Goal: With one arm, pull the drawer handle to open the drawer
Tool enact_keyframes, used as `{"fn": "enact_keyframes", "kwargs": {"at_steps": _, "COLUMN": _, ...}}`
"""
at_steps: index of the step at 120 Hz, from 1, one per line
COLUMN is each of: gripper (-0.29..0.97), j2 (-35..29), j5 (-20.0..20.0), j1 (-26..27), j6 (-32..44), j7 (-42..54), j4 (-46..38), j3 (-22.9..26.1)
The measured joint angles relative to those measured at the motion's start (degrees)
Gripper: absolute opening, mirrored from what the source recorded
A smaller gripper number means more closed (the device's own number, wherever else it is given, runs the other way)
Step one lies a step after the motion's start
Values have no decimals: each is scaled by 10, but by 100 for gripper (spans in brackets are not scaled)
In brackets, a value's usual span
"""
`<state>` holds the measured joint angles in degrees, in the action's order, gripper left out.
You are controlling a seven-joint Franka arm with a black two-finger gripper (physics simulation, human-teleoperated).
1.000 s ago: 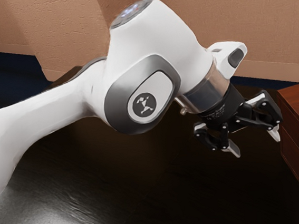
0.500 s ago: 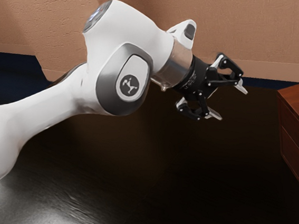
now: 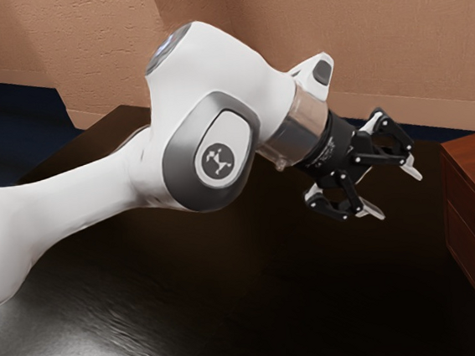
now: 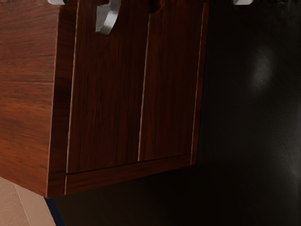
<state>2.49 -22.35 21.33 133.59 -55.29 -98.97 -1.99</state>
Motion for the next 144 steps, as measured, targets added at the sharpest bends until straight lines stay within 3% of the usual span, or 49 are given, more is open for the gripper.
{"fn": "enact_keyframes", "kwargs": {"at_steps": 144, "gripper": 26, "j2": 73, "j5": -4, "j1": 0, "j6": 4, "j7": -20, "j4": 38, "j3": 59}}
